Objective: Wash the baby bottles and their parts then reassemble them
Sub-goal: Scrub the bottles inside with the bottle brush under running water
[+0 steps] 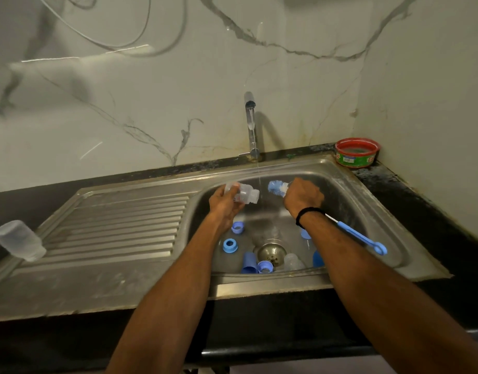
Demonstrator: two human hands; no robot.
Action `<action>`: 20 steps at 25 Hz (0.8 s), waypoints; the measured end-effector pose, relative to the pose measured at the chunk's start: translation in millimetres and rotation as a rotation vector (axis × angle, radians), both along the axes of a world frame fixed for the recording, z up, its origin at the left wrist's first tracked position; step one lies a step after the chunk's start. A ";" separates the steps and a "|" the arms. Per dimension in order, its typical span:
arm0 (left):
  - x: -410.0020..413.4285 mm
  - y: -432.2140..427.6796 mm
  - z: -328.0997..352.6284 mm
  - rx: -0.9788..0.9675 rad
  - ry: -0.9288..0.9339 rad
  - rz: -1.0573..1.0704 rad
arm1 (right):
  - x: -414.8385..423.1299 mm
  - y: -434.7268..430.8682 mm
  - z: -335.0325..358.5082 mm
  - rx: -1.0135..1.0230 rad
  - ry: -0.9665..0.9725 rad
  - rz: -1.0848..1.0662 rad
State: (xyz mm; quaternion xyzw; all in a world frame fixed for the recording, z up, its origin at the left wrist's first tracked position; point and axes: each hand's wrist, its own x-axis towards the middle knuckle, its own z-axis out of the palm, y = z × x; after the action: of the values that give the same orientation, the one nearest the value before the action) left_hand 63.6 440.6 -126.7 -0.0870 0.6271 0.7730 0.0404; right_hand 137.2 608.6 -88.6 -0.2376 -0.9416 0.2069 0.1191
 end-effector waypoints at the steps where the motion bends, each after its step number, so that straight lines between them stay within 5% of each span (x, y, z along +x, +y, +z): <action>1: -3.4 6.3 -0.1 -0.064 0.041 -0.005 | -0.2 1.4 -0.3 -0.006 -0.005 -0.010; 7: -30.6 54.0 -3.0 -0.271 0.155 -0.087 | -8.9 12.1 -3.8 -0.028 -0.010 -0.039; 20: -55.1 42.9 1.7 0.339 -0.154 0.025 | -15.0 28.0 -9.5 0.001 -0.032 -0.091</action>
State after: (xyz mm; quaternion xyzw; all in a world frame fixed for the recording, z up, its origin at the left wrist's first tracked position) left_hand 8.5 483.5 -125.0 -0.1457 0.4818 0.8591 0.0928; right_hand 122.3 636.7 -98.1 -0.2831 -0.9318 0.1968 0.1135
